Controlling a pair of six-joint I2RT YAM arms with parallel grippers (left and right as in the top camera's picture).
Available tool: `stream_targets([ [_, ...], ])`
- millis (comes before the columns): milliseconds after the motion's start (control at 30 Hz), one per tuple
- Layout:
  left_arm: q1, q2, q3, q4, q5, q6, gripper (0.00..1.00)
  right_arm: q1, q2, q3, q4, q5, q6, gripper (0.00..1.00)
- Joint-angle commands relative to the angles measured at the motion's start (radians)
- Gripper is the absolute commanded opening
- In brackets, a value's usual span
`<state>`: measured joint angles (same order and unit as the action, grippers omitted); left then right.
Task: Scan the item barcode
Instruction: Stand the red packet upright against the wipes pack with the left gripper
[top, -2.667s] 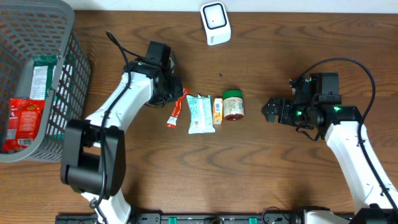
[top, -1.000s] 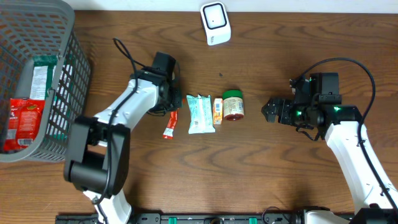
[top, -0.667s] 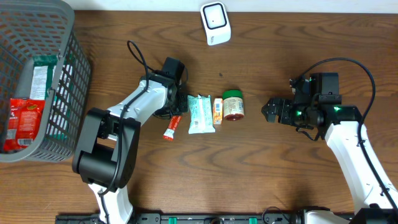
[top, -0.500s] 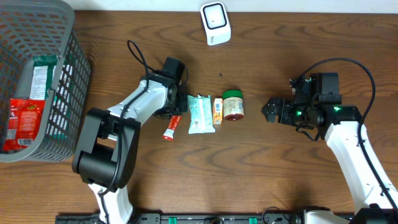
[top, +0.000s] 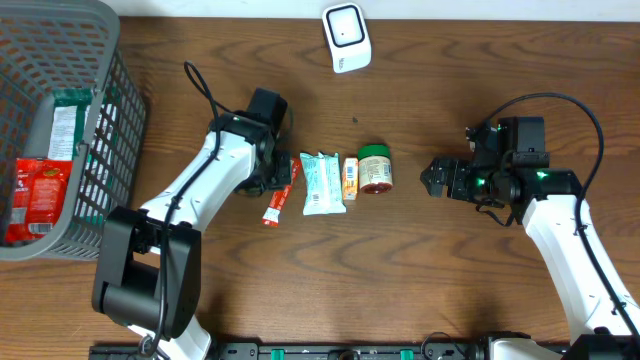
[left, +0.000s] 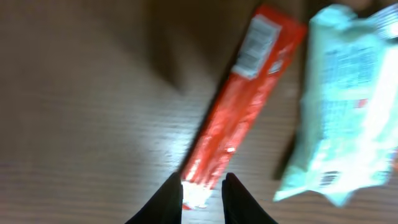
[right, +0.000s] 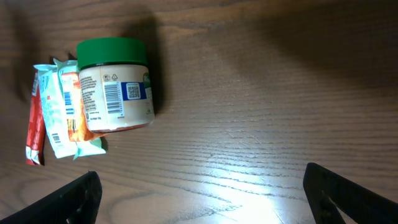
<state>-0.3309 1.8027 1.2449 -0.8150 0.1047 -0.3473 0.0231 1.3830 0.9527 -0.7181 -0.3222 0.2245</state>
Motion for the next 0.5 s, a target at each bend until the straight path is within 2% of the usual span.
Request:
stream_targets([
  [0,0.003,0.008,-0.062,0.005,-0.109,-0.006,0.24,0.011,-0.001,0.014,0.0,-0.008,0.007,0.99],
  [233,0.003,0.008,-0.181,0.101,-0.116,-0.032,0.24,0.011,-0.001,0.014,0.0,-0.008,0.007,0.99],
  [467,0.003,0.008,-0.205,0.142,0.059,-0.032,0.24,0.011,-0.001,0.014,0.0,-0.008,0.007,0.99],
])
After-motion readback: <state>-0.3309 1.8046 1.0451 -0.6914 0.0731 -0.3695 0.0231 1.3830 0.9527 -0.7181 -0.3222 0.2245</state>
